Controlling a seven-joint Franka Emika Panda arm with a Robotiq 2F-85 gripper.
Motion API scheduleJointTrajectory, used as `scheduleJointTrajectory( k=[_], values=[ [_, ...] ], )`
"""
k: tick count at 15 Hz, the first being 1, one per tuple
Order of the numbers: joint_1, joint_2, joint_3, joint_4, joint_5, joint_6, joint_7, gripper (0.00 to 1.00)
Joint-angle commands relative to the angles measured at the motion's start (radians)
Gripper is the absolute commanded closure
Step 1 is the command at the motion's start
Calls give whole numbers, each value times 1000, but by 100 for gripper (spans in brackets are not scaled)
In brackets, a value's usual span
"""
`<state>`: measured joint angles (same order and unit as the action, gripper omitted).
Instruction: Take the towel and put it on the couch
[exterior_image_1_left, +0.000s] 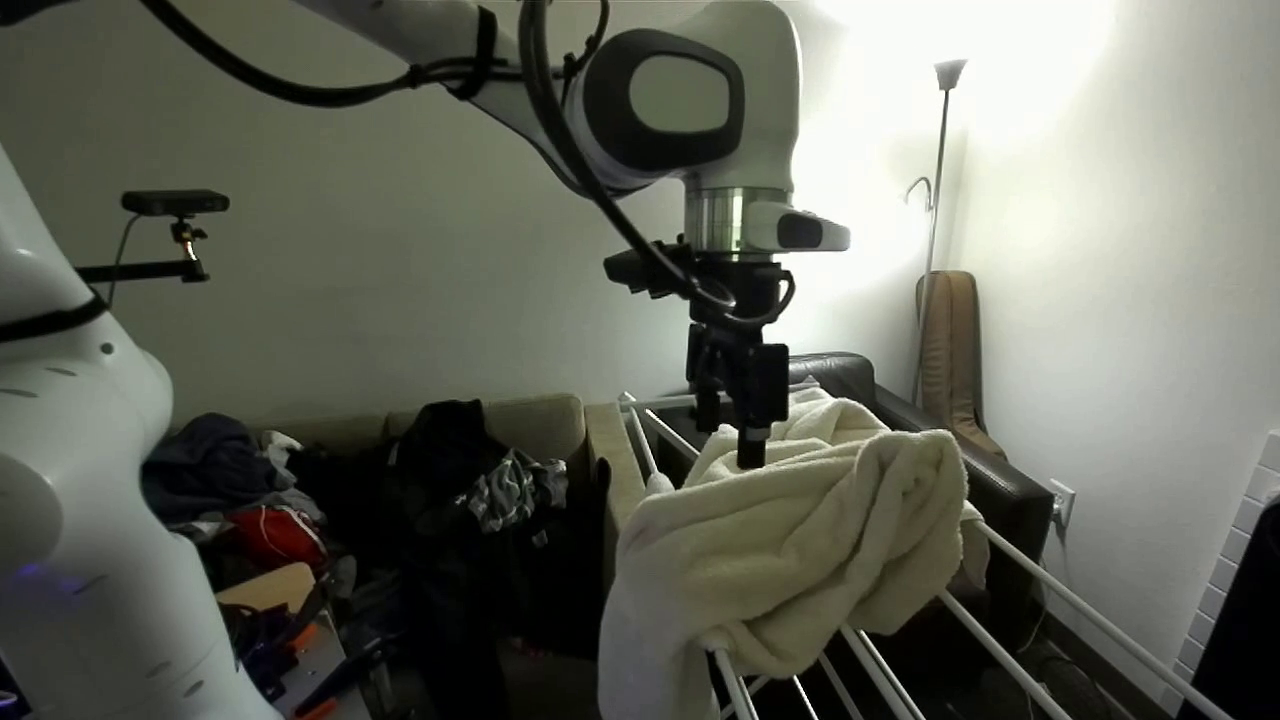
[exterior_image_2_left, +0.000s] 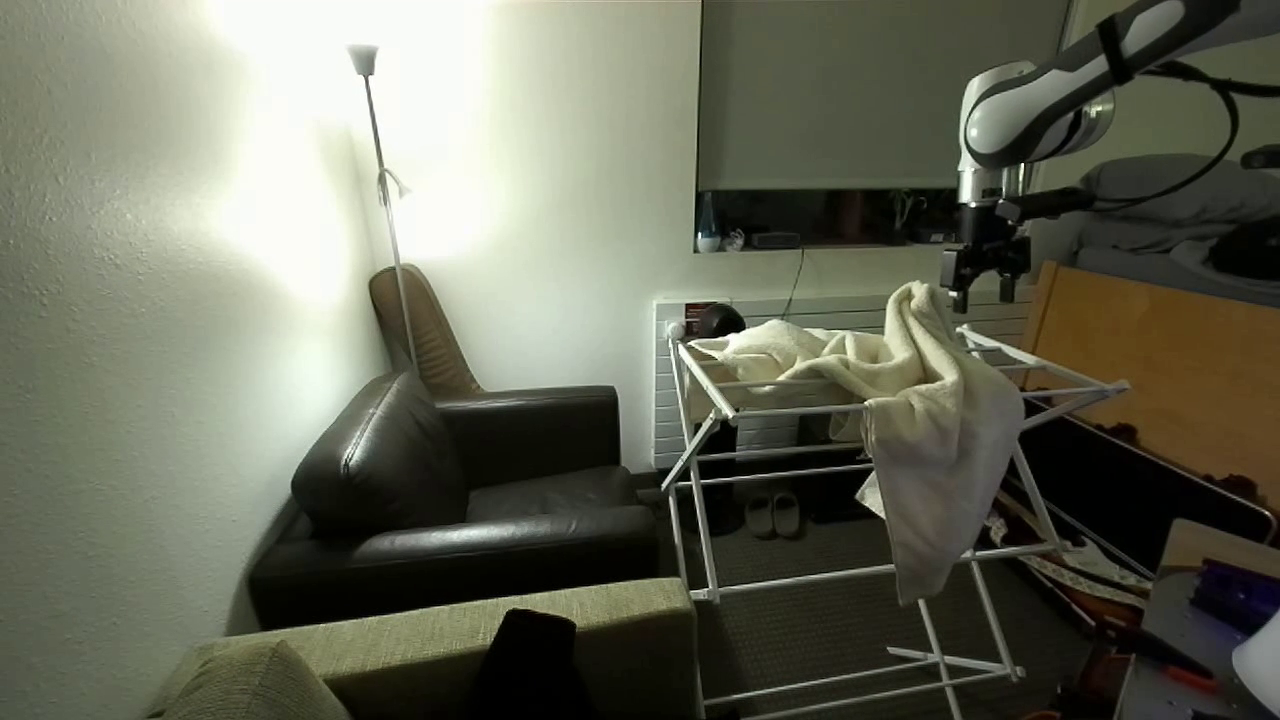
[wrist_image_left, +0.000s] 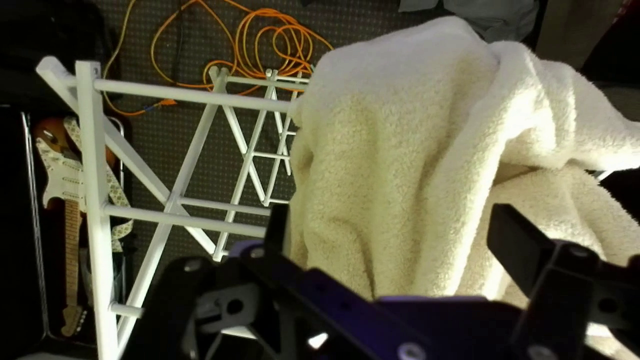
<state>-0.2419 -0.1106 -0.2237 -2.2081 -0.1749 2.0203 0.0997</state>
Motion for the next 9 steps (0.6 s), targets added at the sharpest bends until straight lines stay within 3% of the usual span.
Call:
scheduleJointTrajectory(
  k=[1, 9],
  values=[
    [3, -74, 19, -103, -20, 62, 127, 0],
    [-9, -92, 65, -232, -88, 286, 321, 0]
  ],
)
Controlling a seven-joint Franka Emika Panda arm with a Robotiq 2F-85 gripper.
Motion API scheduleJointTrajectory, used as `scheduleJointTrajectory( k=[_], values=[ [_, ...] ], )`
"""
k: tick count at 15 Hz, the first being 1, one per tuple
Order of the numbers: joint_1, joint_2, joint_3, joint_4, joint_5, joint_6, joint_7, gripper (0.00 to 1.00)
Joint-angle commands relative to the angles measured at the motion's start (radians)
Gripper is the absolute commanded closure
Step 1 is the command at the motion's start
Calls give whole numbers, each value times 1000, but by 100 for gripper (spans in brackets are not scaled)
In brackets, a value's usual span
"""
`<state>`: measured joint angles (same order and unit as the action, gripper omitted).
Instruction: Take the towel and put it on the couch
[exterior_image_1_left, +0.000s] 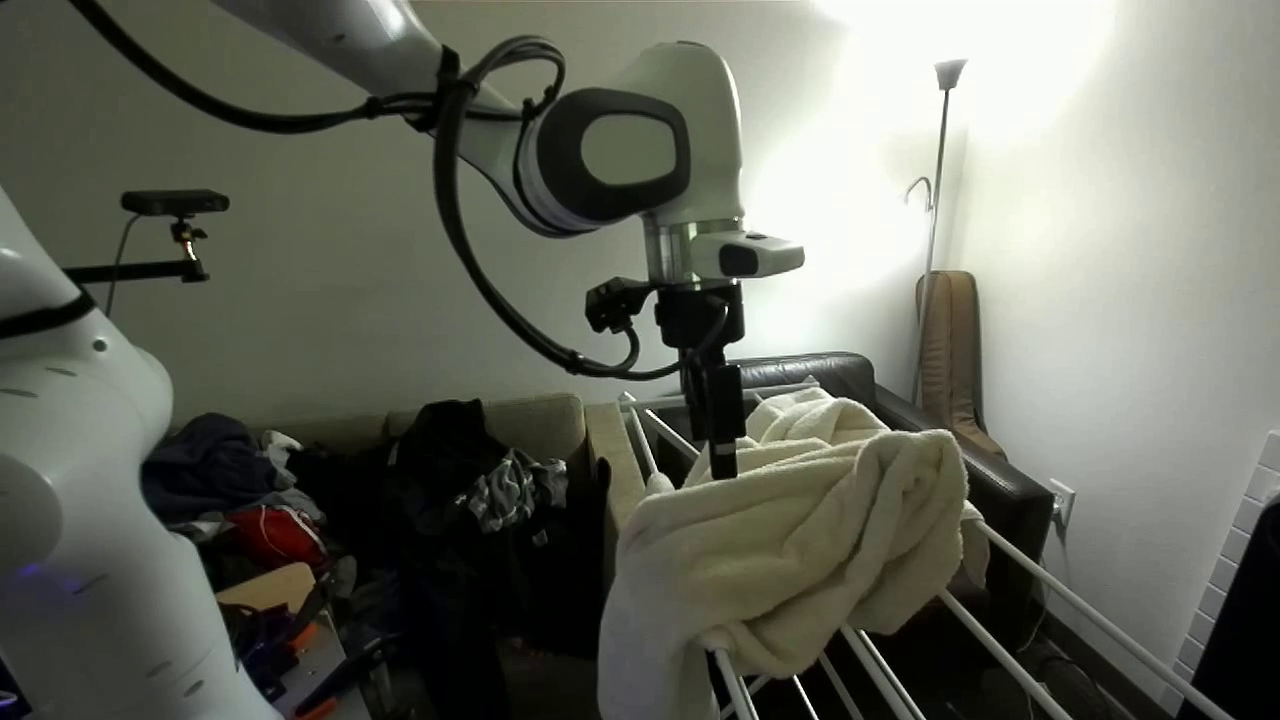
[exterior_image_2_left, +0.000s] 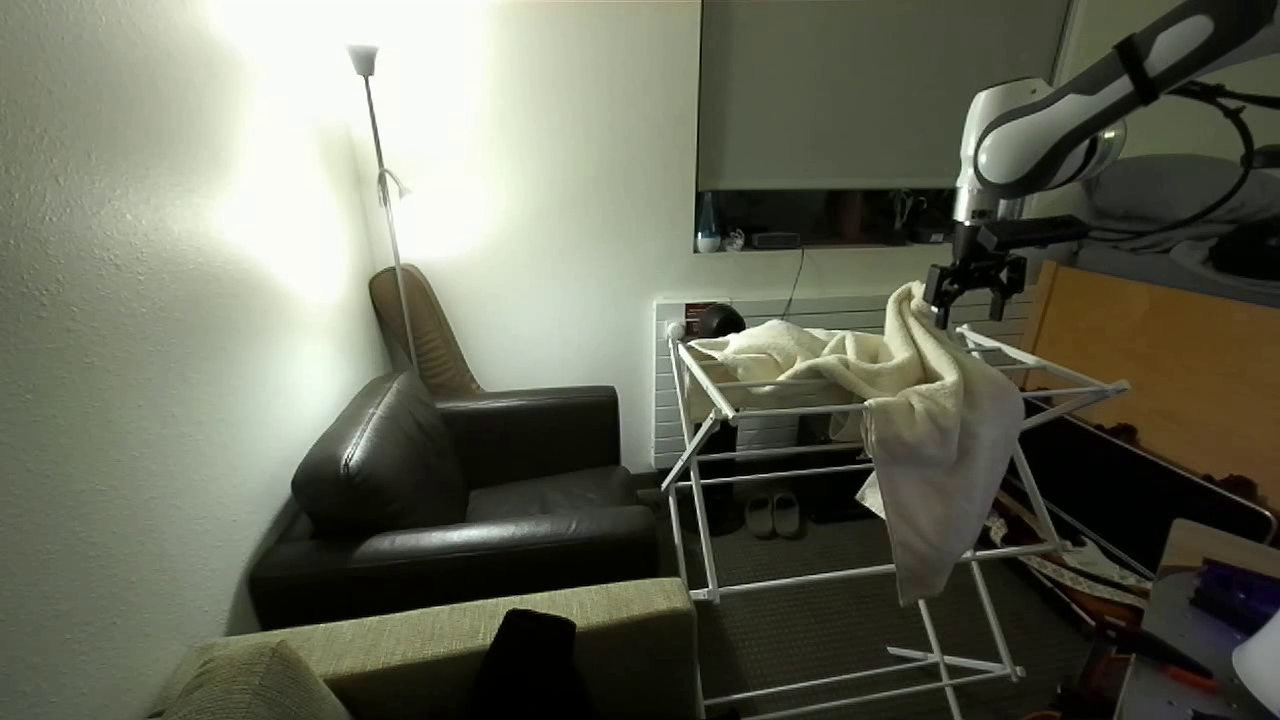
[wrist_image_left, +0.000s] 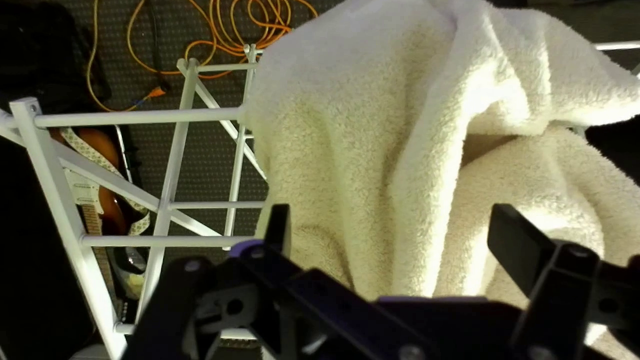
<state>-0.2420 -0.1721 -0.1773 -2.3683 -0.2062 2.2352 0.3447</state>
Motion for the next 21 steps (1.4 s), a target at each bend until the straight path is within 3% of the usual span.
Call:
scheduleJointTrajectory(
  k=[1, 4, 13, 21],
  values=[
    [-11, -24, 20, -82, -69, 79, 90, 0],
    [-15, -16, 20, -111, -96, 97, 116, 0],
    [-8, -26, 7, -213, -69, 256, 11, 0],
    [1, -19, -17, -335, -32, 488, -219, 0]
  ],
)
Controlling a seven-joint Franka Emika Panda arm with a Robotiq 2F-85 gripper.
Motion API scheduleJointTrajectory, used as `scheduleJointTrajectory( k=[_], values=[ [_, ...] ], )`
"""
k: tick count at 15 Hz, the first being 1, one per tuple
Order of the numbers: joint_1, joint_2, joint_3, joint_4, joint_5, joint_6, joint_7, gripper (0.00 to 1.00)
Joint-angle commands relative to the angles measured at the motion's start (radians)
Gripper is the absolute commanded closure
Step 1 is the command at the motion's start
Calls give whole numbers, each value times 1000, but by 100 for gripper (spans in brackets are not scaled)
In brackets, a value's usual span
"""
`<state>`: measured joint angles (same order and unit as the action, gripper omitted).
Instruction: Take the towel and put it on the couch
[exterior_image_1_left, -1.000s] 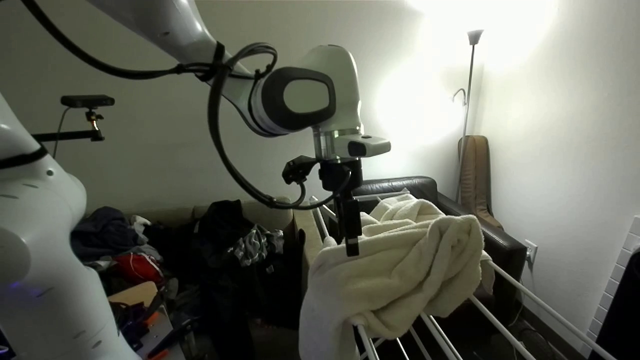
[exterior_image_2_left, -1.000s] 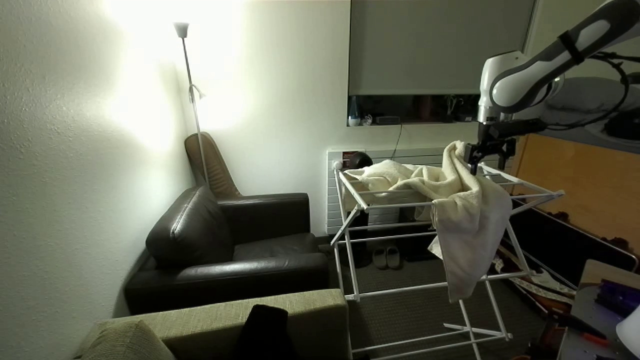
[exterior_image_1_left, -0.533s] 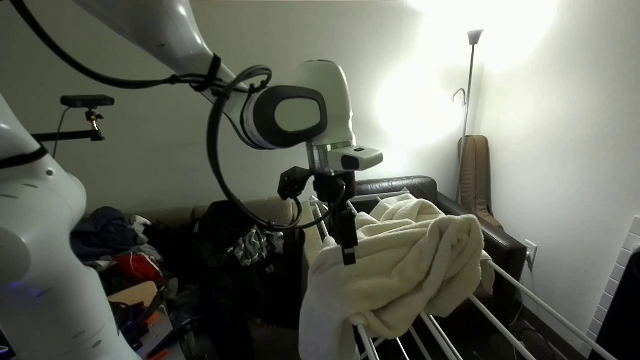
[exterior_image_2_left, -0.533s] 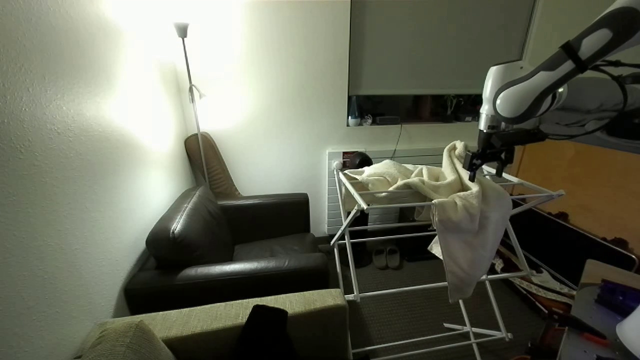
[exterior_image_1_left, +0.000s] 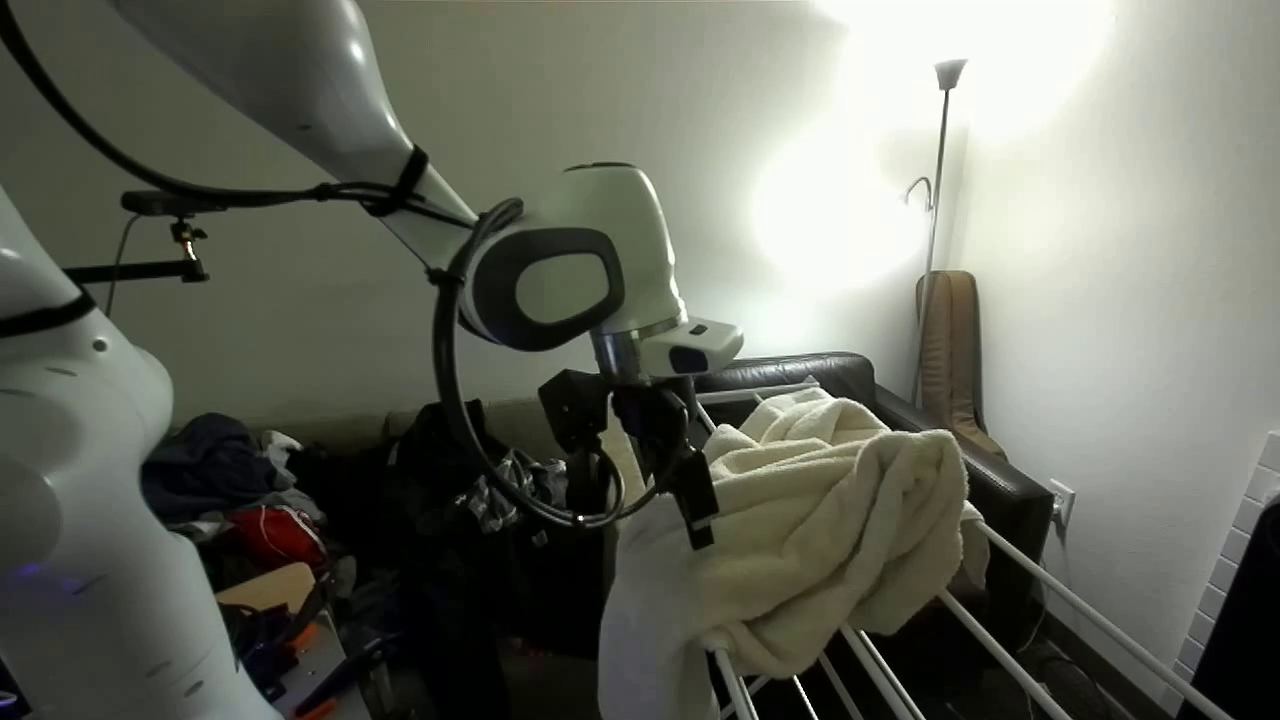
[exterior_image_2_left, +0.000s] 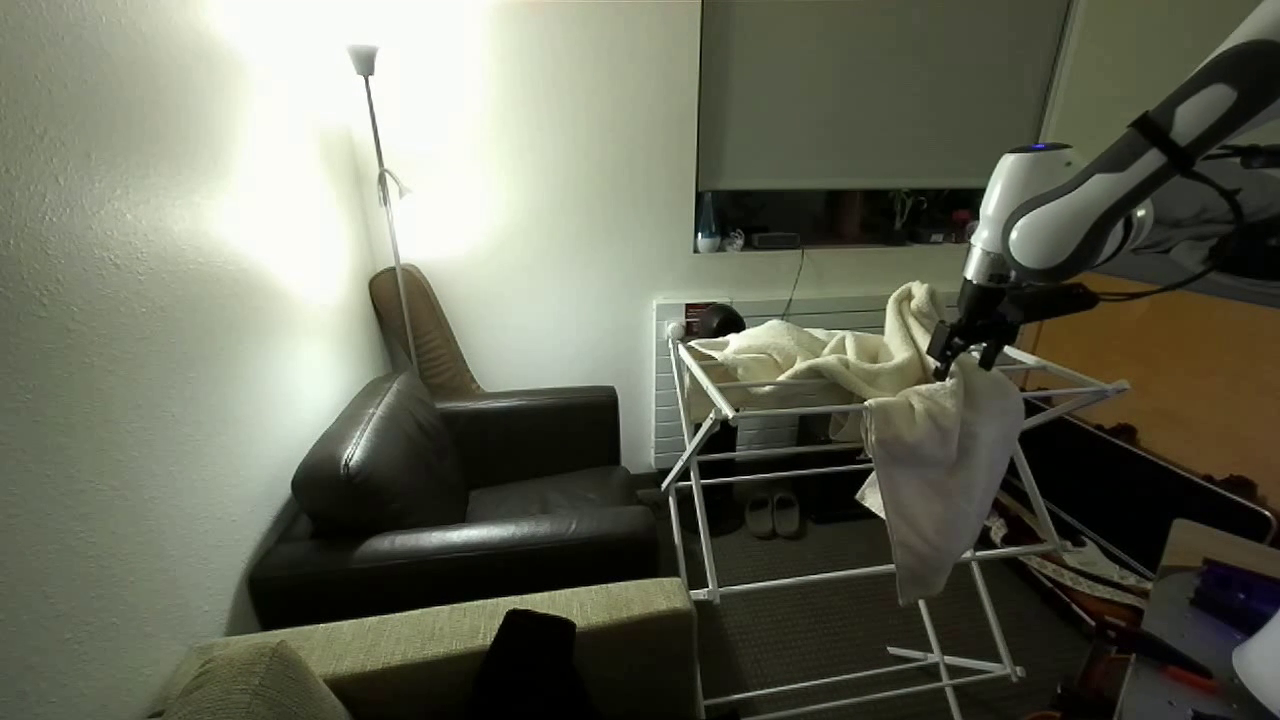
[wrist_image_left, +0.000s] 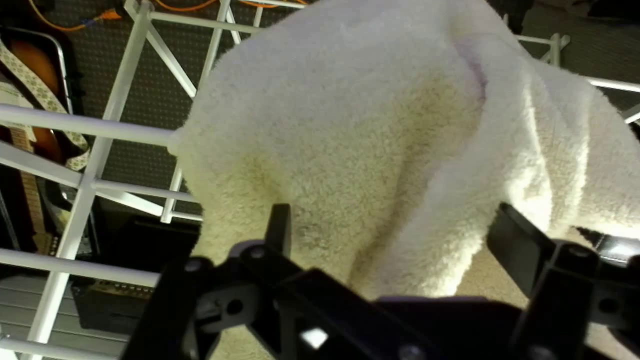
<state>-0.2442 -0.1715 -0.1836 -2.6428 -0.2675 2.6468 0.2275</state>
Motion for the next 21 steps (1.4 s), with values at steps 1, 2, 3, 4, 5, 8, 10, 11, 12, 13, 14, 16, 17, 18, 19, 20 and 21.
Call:
scheduleJointTrajectory(
  k=[1, 2, 3, 4, 5, 8, 10, 11, 12, 13, 14, 16, 17, 18, 19, 20, 21],
  values=[
    [3, -17, -10, -66, 32, 87, -115, 0],
    [-3, -12, -6, -68, 22, 91, -113, 25],
    [-7, -9, -2, -65, 13, 83, -107, 26],
    [-10, -7, 2, -59, 5, 66, -97, 33],
    [-10, -6, 4, -55, 4, 57, -92, 40],
    [-2, -13, 13, -42, 7, 24, -92, 59],
    [1, -13, 22, -30, 7, -7, -89, 72],
    [-1, -12, 29, -24, -5, -22, -76, 79],
    [2, -14, 34, -14, -3, -47, -75, 84],
    [9, -16, 36, -4, 10, -72, -84, 90],
    [17, -19, 39, 11, 23, -104, -95, 94],
    [43, -28, 40, 49, 76, -197, -142, 97],
    [55, -34, 42, 76, 94, -241, -151, 96],
    [67, -36, 43, 107, 118, -287, -169, 93],
    [80, -33, 42, 149, 147, -340, -188, 93],
    [90, -27, 41, 192, 175, -391, -204, 93],
    [98, -20, 41, 236, 197, -434, -213, 93]
  ],
)
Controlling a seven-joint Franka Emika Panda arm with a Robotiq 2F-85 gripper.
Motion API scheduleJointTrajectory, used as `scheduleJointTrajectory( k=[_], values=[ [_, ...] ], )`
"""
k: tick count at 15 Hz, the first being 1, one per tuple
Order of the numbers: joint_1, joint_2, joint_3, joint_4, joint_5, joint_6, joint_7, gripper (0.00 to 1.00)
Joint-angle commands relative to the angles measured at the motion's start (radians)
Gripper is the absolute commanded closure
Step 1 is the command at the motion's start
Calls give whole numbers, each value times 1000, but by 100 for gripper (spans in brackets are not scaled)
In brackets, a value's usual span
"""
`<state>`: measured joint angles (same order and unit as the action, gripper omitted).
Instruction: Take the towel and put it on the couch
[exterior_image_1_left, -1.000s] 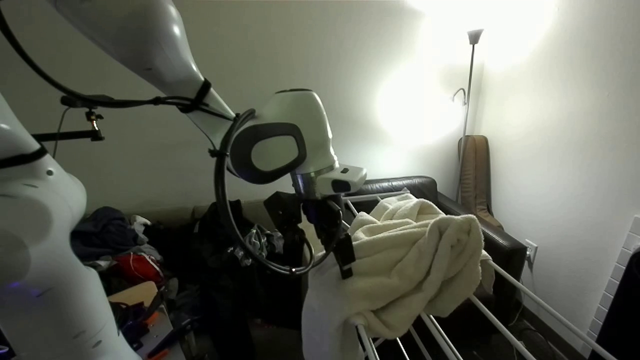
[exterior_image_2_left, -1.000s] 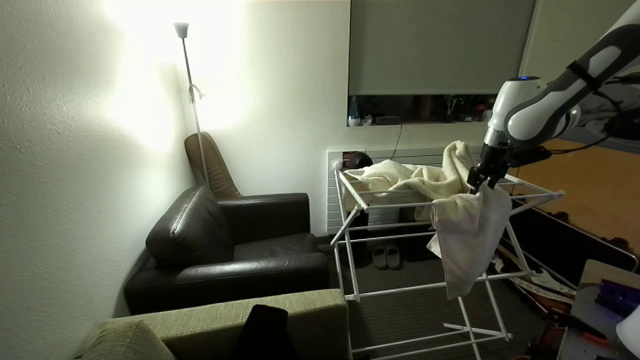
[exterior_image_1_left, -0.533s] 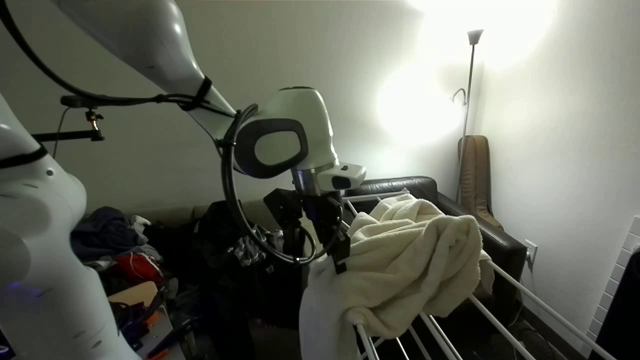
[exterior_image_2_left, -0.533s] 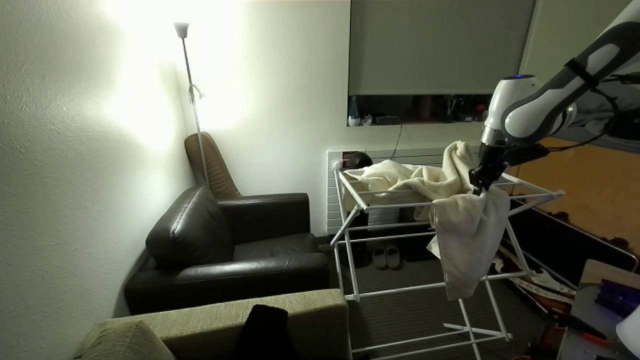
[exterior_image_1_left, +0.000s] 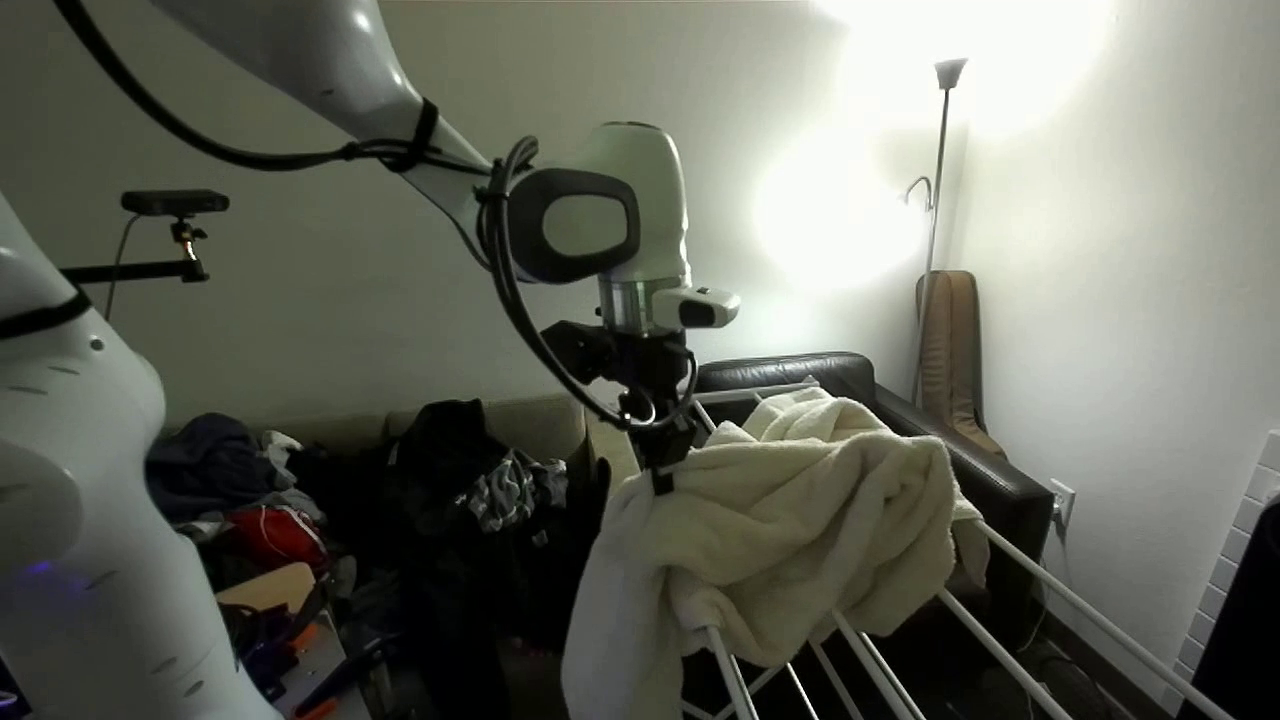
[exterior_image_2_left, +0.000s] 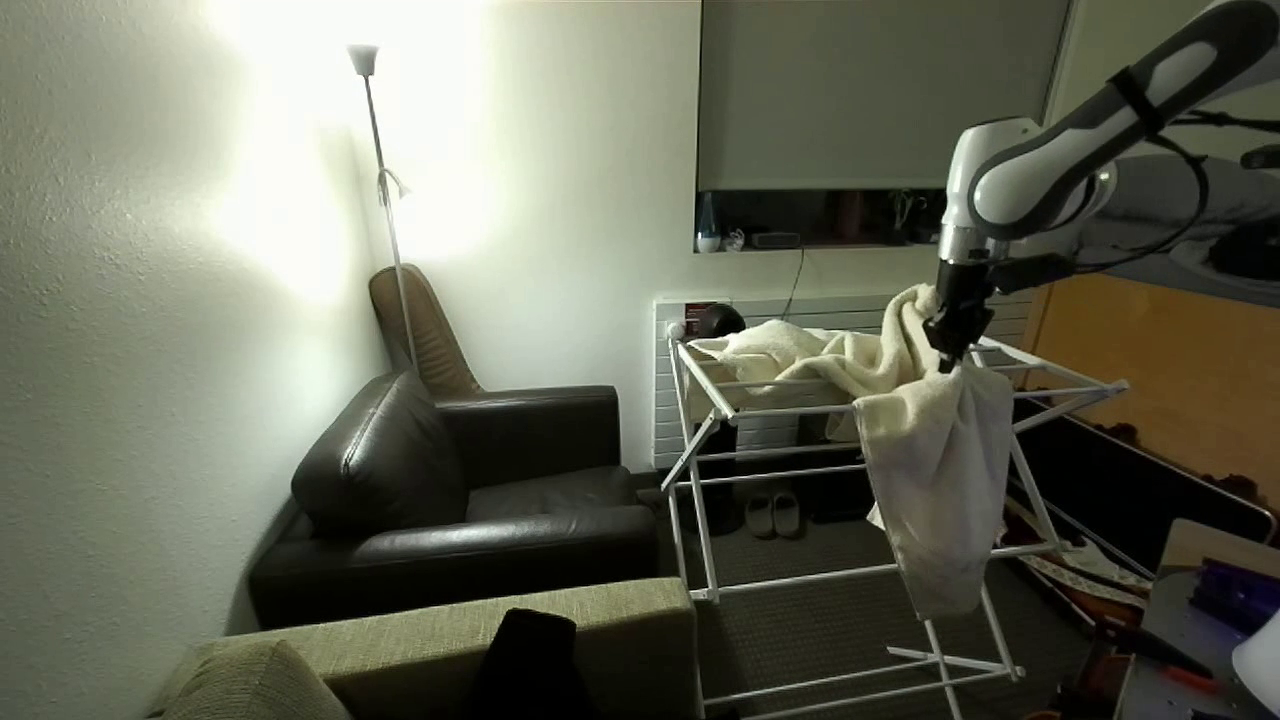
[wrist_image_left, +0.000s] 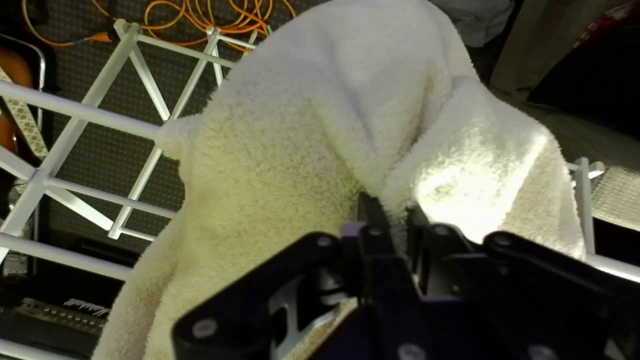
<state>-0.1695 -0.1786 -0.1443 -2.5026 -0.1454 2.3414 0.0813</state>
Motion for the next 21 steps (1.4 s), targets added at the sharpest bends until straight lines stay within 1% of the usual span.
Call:
scheduleJointTrajectory(
  k=[1, 5, 9, 12, 16, 20, 21],
  values=[
    [31, -5, 0, 141, 100, -175, -80, 93],
    [41, 36, -13, 340, 210, -336, -107, 93],
    [28, 103, -32, 528, 290, -414, -95, 93],
    [11, 162, -50, 639, 319, -398, -70, 93],
    [-20, 252, -76, 766, 307, -363, -37, 94],
    [-50, 320, -92, 844, 296, -343, -13, 94],
    [-54, 330, -93, 841, 290, -310, -12, 94]
  ],
)
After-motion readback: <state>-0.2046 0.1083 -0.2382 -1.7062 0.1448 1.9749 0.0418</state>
